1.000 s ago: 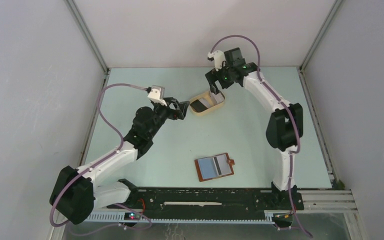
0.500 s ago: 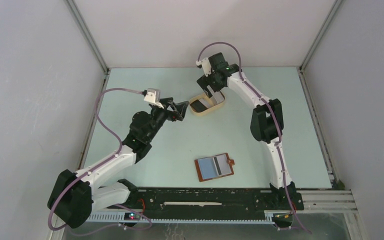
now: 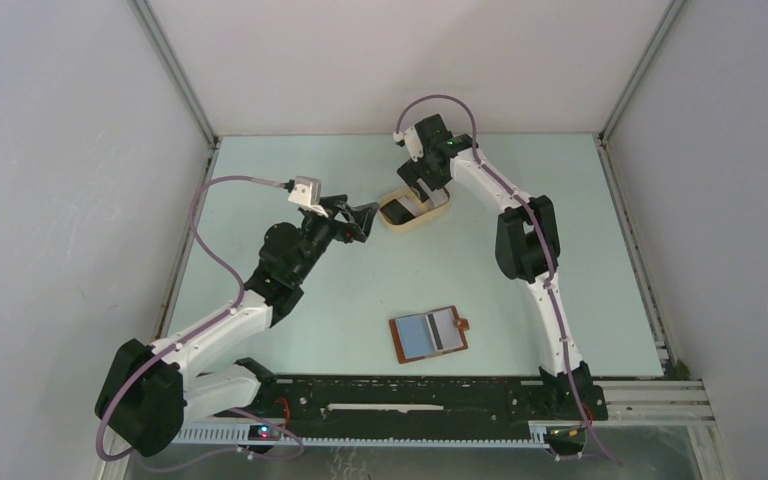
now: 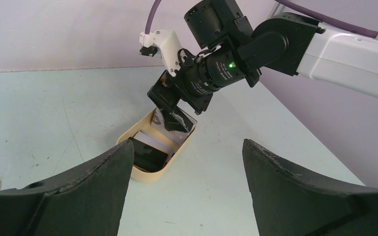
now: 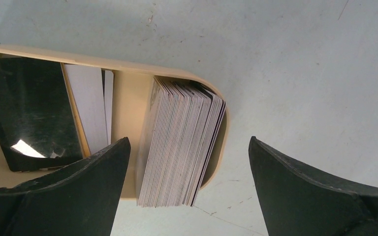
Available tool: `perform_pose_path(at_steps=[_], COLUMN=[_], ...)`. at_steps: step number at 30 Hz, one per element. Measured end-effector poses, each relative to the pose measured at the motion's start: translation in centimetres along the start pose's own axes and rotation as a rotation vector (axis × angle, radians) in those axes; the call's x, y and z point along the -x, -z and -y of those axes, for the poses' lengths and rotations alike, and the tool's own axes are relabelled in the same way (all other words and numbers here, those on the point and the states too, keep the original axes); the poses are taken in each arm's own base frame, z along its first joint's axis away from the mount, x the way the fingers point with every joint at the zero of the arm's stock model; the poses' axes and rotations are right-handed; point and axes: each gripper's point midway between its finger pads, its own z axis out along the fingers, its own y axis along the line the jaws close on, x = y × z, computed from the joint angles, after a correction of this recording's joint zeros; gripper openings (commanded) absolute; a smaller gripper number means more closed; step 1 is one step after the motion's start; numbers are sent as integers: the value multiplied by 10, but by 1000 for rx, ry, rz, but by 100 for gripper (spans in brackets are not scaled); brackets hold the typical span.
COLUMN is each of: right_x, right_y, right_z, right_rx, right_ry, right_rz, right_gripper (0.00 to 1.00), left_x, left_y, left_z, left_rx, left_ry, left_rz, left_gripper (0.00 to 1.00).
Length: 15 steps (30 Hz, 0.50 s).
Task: Put the credit cards into the card holder
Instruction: Pick up the credit card from the storage box.
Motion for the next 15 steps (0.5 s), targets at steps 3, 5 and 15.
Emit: perform_pose_path(at_steps=[3,5,15], right_x=[-1,-2,-6], right_y=[-2,-3,-7], right_z=[0,0,1], right_rx=[-2,-3,-13], right_ry=[0,0,1], right_rz=[-4,-8,-21], right_gripper=[96,96,94], left_x=[0,0,0], left_y=[0,0,0], left_z=[0,0,0], left_rx=[0,0,0], left_ry=[0,0,0], left_rz=[0,0,0], left_gripper=[86,86,86])
